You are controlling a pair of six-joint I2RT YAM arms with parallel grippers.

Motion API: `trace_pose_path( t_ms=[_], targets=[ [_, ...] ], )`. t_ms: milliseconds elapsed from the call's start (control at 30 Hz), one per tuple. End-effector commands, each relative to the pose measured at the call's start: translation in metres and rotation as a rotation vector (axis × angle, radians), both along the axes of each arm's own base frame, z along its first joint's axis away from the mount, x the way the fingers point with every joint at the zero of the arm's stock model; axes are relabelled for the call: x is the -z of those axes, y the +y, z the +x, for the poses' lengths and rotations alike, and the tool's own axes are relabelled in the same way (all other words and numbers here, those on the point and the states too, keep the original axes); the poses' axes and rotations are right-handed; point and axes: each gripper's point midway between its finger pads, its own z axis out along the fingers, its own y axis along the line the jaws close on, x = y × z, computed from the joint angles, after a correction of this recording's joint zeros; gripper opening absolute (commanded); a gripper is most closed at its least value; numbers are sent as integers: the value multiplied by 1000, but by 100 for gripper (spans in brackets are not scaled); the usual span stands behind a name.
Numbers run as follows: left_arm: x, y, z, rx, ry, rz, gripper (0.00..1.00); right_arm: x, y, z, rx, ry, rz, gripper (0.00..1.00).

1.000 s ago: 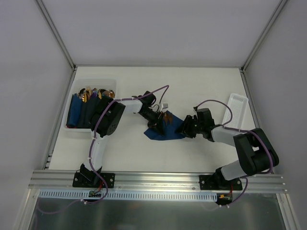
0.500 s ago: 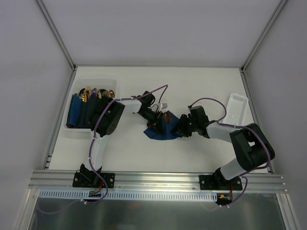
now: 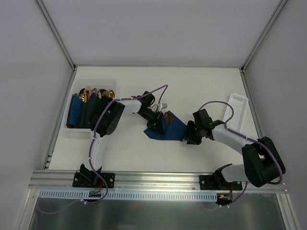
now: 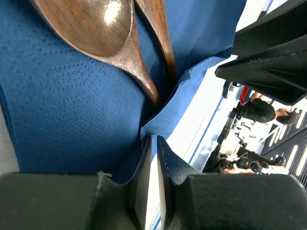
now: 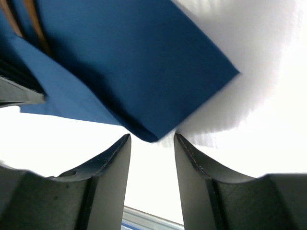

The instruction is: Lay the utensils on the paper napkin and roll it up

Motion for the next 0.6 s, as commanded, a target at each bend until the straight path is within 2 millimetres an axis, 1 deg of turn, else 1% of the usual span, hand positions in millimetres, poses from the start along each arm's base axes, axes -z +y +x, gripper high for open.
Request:
trace_pose_path(
  t_ms=[0,67,133,167,233,267,333,367,400,433,500,533,567],
  targets=[
    [15,11,1,-10,-21,56,12,3,-22,-11,13,40,-103,44],
    [16,11,0,-9,-21,56,12,-1,-22,-5,21,23,-103,44],
    [16,10,1,-9,-21,52,12,-1,-25,-1,26,10,-111,48],
    [16,11,1,-11,-20,54,12,0,-28,2,41,11,-110,49],
    [14,10,2,-12,-26,49,12,6,-29,3,52,33,-77,54],
    [15,11,2,-12,-23,50,12,10,-34,5,83,43,-57,54],
    [14,10,2,-12,-26,46,12,18,-32,1,108,61,6,54],
    [13,10,2,-12,-26,45,12,20,-35,3,136,60,26,54],
    [13,10,3,-12,-27,44,12,20,-32,6,151,47,62,55],
    [14,10,2,-13,-24,44,12,25,-34,0,164,56,74,55],
    [14,9,2,-13,-22,43,12,24,-34,4,190,33,115,55],
    [15,10,2,-15,-18,45,12,26,-35,2,203,37,121,55],
    [15,10,2,-14,-19,45,12,25,-37,4,213,27,129,55]
  ],
)
